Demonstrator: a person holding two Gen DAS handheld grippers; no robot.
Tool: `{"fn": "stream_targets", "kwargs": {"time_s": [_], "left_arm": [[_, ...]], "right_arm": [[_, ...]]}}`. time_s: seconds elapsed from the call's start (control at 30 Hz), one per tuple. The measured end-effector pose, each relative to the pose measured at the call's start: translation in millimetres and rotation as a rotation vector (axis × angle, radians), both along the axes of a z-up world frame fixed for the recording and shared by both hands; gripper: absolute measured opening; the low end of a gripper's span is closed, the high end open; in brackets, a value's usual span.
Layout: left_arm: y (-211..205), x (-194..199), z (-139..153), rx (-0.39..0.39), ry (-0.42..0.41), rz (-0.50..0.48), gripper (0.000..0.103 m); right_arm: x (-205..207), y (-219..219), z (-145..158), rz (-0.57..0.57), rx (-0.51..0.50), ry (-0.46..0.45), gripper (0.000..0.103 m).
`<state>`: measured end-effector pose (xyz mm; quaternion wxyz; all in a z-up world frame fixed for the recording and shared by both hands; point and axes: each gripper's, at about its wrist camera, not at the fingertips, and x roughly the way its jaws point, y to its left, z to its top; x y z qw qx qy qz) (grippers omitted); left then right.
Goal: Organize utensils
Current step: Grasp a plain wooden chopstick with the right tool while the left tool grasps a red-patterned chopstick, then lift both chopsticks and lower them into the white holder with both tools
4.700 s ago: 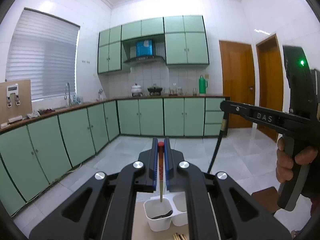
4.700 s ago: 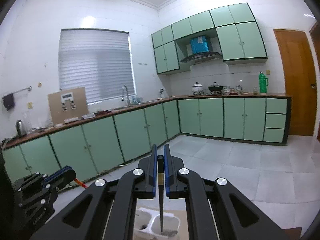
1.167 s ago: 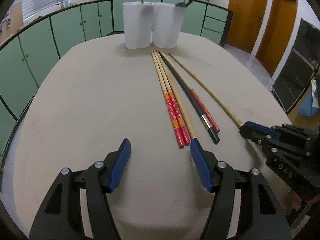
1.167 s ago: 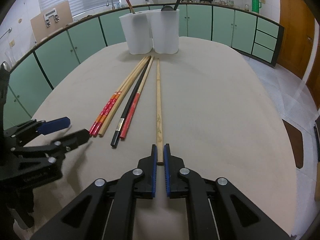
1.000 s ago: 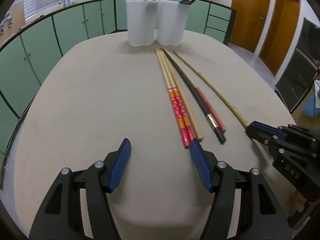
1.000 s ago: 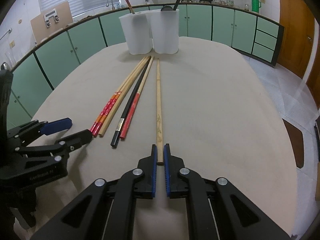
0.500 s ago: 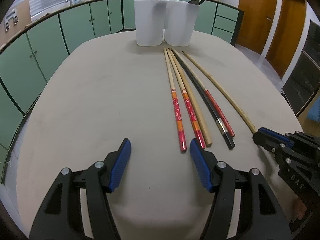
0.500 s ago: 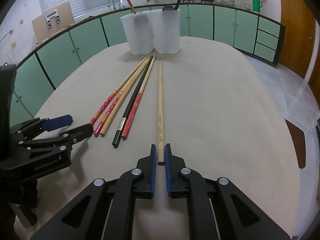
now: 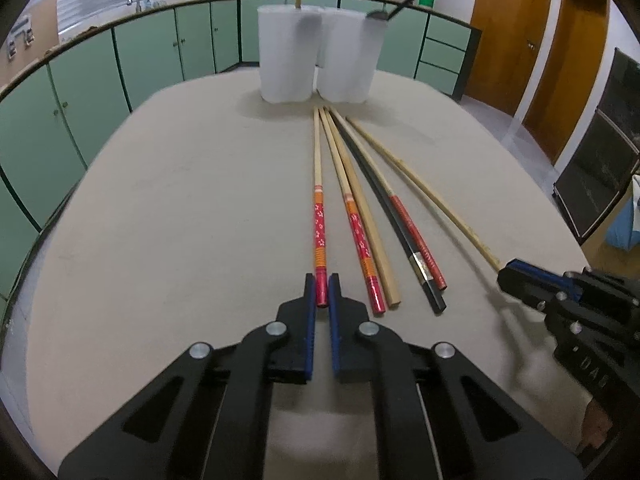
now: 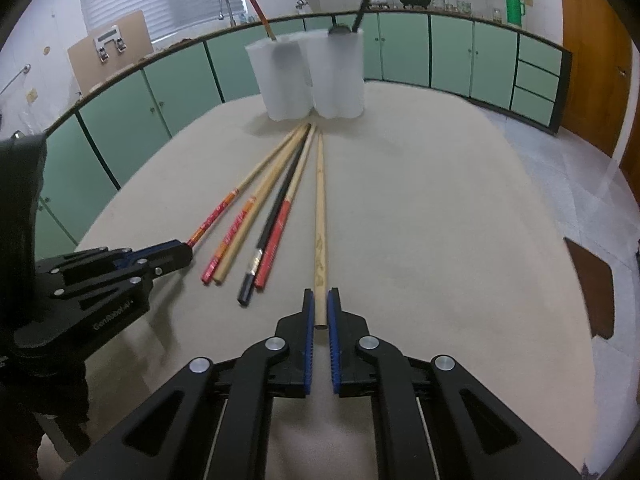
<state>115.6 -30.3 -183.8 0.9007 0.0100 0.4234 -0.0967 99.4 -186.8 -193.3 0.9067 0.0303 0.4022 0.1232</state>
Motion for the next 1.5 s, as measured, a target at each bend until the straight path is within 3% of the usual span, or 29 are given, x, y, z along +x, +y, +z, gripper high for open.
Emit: {"fn": "stream_targets", "kwargs": {"time_s": [0.6,1.13,1.5], "left_arm": [[18,0,131,-0.06,-0.3,-0.027,0.005],[30,23,204,-0.13,-0.433,-0.048,0.005],[28,61,284,-0.076,-0.651,-0.012,0.005]], "right_arm": [[14,-29,127,0.034,0.104,-0.222,0.007],[58,-32,219,0.113,0.132,-0.33,0.007],[106,-30,295,0.08,0.155,-0.54,0.007]]}}
